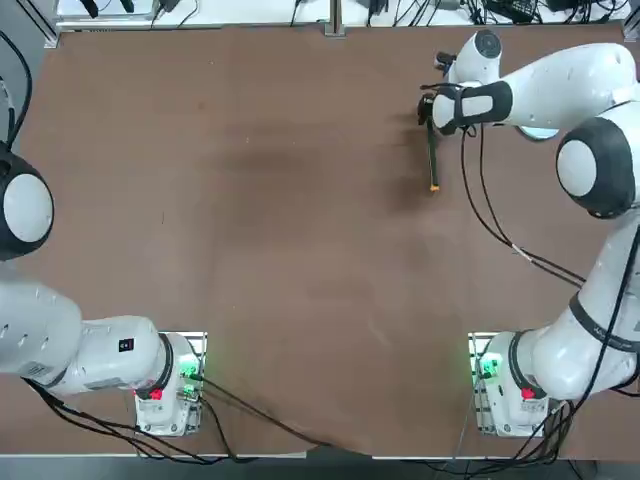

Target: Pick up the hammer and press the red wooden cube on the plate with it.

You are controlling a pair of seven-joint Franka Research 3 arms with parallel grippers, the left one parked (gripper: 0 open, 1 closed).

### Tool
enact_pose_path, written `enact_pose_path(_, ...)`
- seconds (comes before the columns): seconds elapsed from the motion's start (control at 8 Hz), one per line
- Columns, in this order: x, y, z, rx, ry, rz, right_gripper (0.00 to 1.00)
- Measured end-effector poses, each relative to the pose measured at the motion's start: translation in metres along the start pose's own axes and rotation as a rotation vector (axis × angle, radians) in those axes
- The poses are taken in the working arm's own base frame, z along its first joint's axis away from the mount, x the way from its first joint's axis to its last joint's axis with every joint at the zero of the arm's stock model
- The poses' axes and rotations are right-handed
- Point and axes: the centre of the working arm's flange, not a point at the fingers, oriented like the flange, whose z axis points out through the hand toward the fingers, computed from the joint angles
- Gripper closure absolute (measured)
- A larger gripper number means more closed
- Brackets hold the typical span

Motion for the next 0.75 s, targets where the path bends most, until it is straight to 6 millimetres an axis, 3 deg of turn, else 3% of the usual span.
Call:
enact_pose_path(0.12,0.001,0.0,-0.001,0.001,0.005,-0.001,0.69)
enact_pose_path(0.25,0.003,0.0,-0.003,0.003,0.014,-0.005,0.79)
enact_pose_path(0.5,0.018,0.007,-0.024,0.003,0.047,-0.005,0.79)
enact_pose_path(0.75,0.048,0.044,-0.076,-0.037,0.046,-0.05,0.79)
